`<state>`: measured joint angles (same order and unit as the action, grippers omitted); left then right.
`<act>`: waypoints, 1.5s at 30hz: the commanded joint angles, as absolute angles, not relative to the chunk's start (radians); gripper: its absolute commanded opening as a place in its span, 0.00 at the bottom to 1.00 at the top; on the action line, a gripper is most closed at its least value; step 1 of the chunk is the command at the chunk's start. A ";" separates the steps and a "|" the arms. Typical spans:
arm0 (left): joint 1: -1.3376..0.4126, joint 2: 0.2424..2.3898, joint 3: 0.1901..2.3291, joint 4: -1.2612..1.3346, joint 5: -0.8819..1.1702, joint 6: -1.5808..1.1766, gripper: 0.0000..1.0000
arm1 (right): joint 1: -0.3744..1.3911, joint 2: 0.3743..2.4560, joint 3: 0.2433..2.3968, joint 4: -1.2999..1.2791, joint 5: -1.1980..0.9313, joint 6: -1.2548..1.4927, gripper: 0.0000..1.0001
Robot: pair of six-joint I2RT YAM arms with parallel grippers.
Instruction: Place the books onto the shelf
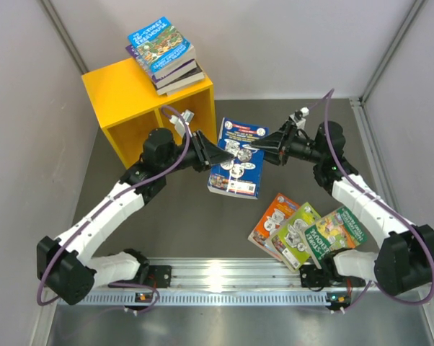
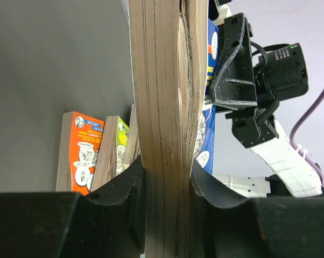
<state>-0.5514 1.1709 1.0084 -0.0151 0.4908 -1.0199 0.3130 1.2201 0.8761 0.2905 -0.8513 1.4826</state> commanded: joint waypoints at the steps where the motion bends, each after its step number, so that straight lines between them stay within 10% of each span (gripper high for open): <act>1: -0.531 1.167 1.026 -0.041 0.330 -0.991 0.00 | 0.360 1.180 0.949 0.302 -0.905 1.453 0.36; 8: -0.532 1.184 1.071 -0.063 0.351 -0.954 0.01 | 0.422 1.227 1.049 0.105 -0.873 1.287 0.00; 12: -0.532 1.172 1.210 -0.411 0.203 -0.800 0.62 | 0.422 1.255 1.233 -0.291 -0.761 0.946 0.00; 13: -0.532 1.155 1.262 -0.470 0.160 -0.775 0.97 | 0.422 1.262 1.253 -0.384 -0.700 0.901 0.00; 22: -0.532 0.936 1.339 -0.825 -0.254 -0.755 0.99 | 0.549 1.315 1.296 -0.368 -0.349 0.830 0.00; 45: -0.532 0.858 1.468 -1.108 -0.236 -0.716 0.99 | 0.857 1.825 1.703 0.104 0.245 0.513 0.00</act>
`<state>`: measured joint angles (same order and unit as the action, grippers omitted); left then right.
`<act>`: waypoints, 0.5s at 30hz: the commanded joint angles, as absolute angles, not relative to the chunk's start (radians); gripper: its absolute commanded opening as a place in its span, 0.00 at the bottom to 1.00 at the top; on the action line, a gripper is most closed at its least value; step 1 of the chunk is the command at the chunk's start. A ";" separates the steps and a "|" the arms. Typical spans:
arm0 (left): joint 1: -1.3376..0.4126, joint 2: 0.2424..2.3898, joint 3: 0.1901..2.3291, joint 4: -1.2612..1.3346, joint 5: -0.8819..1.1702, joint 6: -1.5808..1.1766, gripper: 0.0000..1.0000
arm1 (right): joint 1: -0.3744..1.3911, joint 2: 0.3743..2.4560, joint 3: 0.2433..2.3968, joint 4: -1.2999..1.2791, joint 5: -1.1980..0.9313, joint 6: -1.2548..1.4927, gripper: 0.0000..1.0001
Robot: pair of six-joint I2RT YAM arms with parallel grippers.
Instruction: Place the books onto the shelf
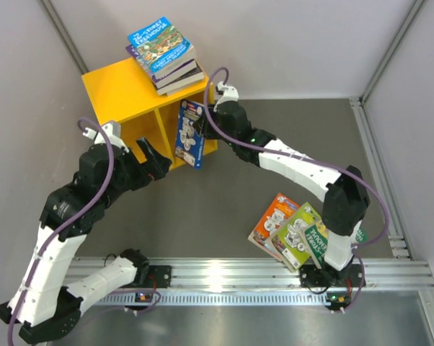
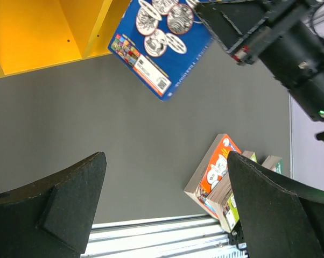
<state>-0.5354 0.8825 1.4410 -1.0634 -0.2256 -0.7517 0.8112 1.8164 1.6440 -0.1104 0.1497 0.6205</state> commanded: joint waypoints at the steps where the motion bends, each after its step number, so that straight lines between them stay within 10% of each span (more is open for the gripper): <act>1: -0.532 0.845 1.457 -1.108 -0.244 -0.713 0.99 | 0.870 1.830 1.683 0.142 0.288 0.493 0.00; 15: -0.532 0.667 1.344 -1.075 -0.340 -0.706 0.99 | 0.946 2.104 1.457 1.048 0.706 0.251 0.00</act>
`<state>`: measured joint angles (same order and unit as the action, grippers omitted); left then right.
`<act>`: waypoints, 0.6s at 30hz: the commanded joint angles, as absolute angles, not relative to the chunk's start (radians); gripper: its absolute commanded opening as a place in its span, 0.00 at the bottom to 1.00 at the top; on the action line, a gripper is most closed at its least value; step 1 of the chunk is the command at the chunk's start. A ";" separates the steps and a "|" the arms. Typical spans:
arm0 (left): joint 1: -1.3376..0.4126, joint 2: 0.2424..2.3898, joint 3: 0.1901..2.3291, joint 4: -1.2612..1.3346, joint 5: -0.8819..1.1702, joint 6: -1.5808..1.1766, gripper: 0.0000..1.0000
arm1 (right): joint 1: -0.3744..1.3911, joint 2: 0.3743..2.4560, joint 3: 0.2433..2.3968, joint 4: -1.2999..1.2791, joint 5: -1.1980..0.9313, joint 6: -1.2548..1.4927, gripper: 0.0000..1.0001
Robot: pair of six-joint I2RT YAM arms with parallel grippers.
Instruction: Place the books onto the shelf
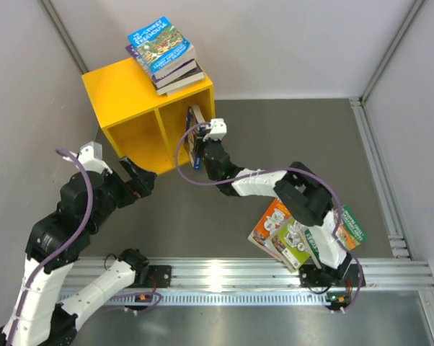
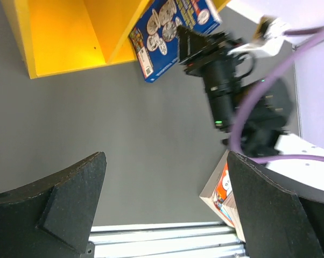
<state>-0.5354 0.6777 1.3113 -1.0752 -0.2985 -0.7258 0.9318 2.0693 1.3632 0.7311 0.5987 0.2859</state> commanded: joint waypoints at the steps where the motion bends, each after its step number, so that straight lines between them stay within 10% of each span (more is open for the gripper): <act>1: -0.532 0.660 1.348 -1.094 -0.347 -0.703 0.99 | 0.951 2.141 1.480 1.046 0.719 0.273 0.00; 18: -0.532 0.537 1.301 -1.138 -0.414 -0.752 0.99 | 0.936 2.309 1.672 0.874 0.531 0.627 0.00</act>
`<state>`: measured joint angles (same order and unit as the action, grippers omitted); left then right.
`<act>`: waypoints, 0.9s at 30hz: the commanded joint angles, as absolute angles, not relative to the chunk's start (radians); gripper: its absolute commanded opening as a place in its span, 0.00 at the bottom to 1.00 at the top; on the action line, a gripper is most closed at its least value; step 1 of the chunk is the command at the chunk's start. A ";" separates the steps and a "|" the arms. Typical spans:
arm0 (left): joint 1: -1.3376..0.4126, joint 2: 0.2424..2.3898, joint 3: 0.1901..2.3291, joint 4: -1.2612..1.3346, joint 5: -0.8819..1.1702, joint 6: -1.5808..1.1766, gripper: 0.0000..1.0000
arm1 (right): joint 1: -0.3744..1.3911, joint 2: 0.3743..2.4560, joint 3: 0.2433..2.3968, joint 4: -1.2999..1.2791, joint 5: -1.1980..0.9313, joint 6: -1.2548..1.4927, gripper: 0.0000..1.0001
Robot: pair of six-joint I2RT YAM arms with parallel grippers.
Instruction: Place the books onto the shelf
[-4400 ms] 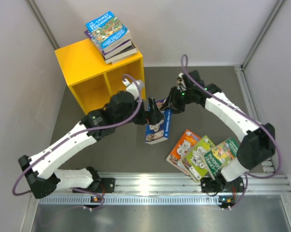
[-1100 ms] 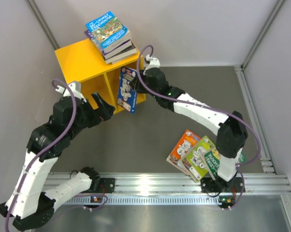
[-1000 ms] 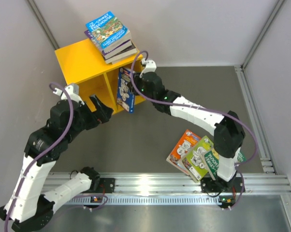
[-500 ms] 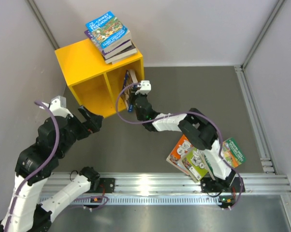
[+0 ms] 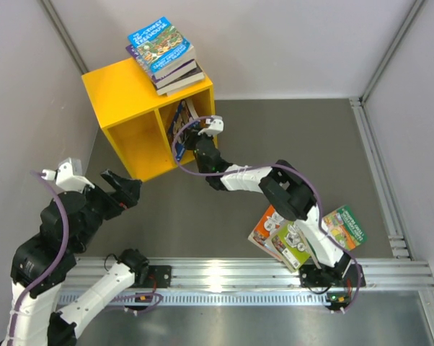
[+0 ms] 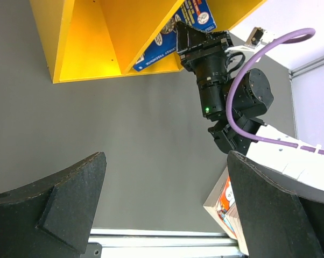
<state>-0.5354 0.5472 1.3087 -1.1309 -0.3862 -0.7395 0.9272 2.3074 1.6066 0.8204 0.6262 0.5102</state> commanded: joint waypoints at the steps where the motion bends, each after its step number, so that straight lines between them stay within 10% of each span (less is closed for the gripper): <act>1: -0.532 0.532 1.299 -1.138 -0.422 -0.752 0.99 | 0.934 2.309 1.671 0.853 0.526 0.629 0.00; 21: -0.532 0.502 1.258 -1.151 -0.448 -0.770 0.99 | 0.896 2.339 1.690 0.594 0.489 0.640 0.31; 27: -0.532 0.515 1.258 -1.114 -0.449 -0.764 0.99 | 0.894 2.295 1.698 0.454 0.476 0.657 0.80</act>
